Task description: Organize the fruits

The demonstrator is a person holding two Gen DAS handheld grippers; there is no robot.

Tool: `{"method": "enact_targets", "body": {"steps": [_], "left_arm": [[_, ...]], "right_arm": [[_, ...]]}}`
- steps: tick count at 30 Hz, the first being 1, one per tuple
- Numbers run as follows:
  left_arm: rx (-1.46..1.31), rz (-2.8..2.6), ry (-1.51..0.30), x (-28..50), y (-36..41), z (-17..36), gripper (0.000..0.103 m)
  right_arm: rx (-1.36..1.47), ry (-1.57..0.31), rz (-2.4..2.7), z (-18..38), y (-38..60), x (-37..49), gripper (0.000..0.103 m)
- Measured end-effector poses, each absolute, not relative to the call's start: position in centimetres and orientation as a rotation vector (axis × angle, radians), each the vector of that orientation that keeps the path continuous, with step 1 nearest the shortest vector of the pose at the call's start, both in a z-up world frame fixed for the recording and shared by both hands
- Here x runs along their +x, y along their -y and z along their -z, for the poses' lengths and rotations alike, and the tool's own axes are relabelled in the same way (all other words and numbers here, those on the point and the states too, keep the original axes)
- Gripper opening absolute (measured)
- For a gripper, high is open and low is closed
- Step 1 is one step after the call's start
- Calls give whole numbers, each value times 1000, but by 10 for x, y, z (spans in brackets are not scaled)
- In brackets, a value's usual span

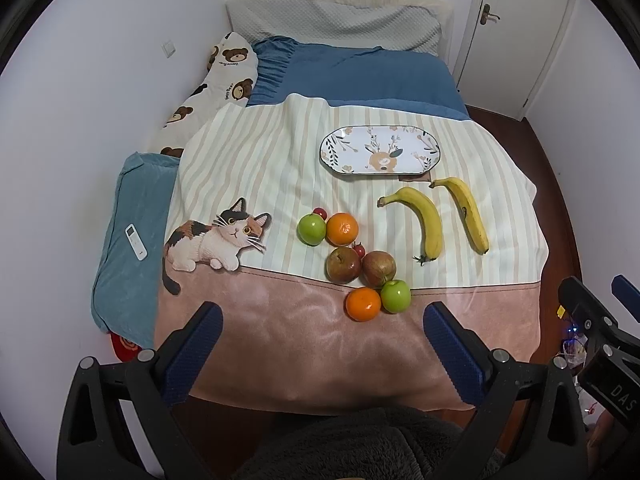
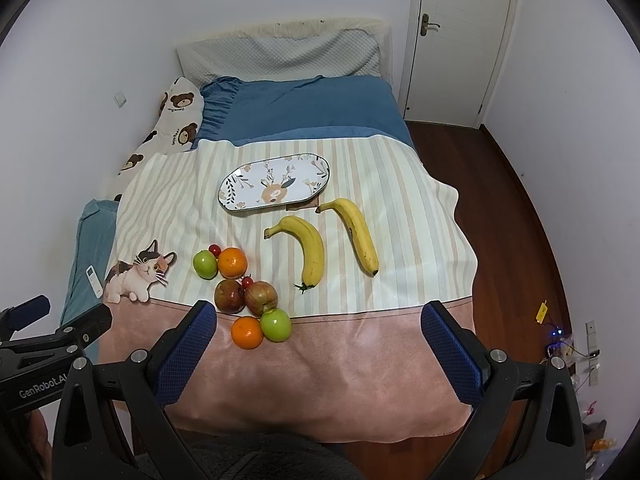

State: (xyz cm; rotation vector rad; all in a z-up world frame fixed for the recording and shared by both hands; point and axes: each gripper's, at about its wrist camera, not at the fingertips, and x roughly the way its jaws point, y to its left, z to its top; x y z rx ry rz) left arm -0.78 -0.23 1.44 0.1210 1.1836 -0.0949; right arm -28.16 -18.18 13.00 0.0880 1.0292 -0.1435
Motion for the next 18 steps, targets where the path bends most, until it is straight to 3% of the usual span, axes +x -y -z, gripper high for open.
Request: {"method": "enact_targets", "body": {"steps": [11, 18], "left_arm": [[124, 94, -1185, -2, 2, -13, 103], [102, 108, -1233, 57, 33, 24, 103]], "right_arm": [[110, -1033, 135, -132, 182, -280, 103], [152, -1035, 159, -104, 216, -243, 103]]}}
